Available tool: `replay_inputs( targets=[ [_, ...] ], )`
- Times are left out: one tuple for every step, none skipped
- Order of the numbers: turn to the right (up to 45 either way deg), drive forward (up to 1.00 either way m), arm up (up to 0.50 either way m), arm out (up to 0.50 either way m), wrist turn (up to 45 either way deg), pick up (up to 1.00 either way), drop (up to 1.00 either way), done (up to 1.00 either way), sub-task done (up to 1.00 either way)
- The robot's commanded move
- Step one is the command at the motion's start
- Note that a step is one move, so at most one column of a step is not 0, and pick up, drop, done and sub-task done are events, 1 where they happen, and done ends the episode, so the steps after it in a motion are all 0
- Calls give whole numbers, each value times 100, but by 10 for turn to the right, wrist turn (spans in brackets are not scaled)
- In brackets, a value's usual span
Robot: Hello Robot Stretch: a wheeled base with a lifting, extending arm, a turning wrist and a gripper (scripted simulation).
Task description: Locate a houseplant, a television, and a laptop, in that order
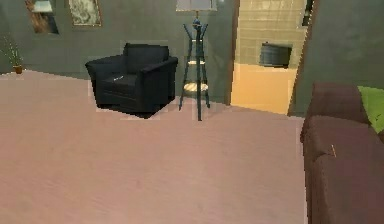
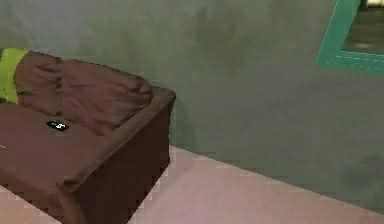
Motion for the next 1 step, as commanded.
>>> replay_inputs(
  targets=[
    [0,30,0,0,0,0,0,0,0]
  ],
)
